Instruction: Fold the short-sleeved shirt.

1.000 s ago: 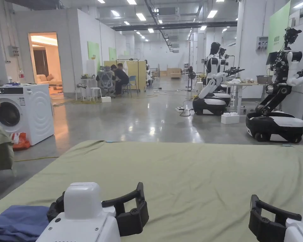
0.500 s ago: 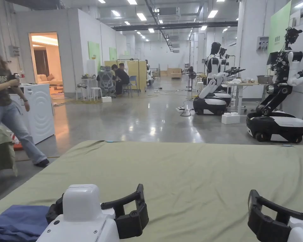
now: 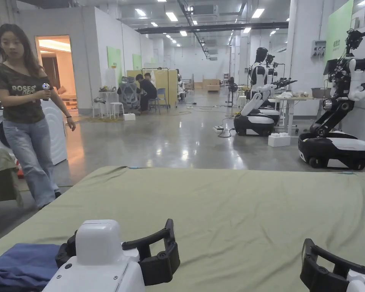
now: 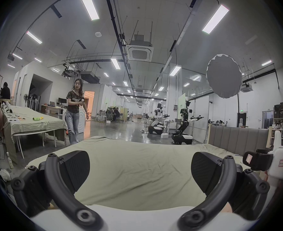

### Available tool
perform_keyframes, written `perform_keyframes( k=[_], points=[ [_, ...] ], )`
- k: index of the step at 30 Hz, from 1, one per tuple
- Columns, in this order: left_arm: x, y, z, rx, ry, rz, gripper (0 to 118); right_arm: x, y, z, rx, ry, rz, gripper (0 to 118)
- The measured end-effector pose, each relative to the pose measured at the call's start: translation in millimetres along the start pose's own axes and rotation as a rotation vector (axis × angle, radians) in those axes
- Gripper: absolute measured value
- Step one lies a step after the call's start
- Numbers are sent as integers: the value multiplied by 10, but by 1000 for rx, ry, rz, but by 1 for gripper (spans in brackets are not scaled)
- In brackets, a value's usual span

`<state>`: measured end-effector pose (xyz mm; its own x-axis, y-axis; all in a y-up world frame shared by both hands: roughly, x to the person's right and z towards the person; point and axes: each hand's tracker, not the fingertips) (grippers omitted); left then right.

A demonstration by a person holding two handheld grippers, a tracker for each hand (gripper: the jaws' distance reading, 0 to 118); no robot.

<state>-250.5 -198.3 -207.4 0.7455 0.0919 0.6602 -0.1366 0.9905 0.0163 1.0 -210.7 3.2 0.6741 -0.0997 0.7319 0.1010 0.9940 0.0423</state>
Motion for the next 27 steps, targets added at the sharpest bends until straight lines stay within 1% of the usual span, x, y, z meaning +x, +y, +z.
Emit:
perform_keyframes(
  k=[8,16,20,22,25,27],
  points=[
    [23,-26,-28,-2,-4,-9,118,-17,32,-8,23,2,32,118],
    [61,-33,-225,7,1,-24,118,-15,8,-216,9,8,50,118],
    [94,-64,-421,20,25,-18,118,-24,-3,-399,-1,26,69,118],
    [76,-102,-516,6,-5,-8,118,-24,8,-520,-12,33,65,118],
    [66,-168,-652,0,9,-28,118,-38,20,-695,-13,46,51,118],
    [46,-208,-747,-6,12,-51,118,-54,-3,-815,-15,55,55,118]
  ],
)
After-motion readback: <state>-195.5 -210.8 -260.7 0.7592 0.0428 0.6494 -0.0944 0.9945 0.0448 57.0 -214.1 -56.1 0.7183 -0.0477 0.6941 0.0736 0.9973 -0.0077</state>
